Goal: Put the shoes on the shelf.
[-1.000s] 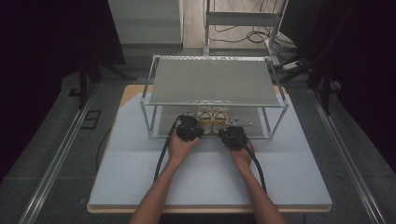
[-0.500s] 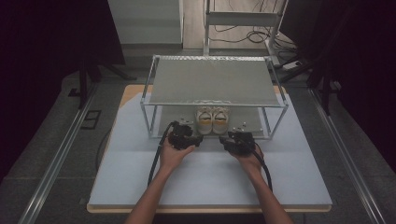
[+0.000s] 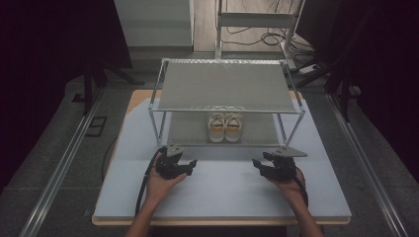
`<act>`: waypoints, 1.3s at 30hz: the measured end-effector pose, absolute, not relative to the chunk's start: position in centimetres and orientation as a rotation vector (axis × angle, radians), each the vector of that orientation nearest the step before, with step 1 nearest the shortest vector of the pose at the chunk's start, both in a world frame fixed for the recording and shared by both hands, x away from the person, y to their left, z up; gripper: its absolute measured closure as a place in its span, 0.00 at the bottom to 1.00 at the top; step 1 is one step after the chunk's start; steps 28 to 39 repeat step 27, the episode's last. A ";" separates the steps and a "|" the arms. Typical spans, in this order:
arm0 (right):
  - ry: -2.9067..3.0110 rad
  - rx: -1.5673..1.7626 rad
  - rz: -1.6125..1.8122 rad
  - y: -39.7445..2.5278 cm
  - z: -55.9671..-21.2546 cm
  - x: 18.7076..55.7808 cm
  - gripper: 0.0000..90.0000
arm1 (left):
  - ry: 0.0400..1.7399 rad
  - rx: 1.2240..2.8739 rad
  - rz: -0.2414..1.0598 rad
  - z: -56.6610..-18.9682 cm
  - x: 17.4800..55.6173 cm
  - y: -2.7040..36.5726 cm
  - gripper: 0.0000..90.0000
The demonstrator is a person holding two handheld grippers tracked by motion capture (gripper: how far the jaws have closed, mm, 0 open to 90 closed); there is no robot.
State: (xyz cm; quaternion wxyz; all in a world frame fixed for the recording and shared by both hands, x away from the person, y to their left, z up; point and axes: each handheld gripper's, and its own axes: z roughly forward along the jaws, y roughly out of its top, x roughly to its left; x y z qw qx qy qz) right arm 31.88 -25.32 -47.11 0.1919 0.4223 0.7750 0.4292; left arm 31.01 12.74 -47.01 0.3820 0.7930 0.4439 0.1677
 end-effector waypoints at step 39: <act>2.064 1.300 1.197 -32.3 -48.3 29.6 0.50 | 1.293 1.964 0.506 -48.7 28.5 19.9 0.34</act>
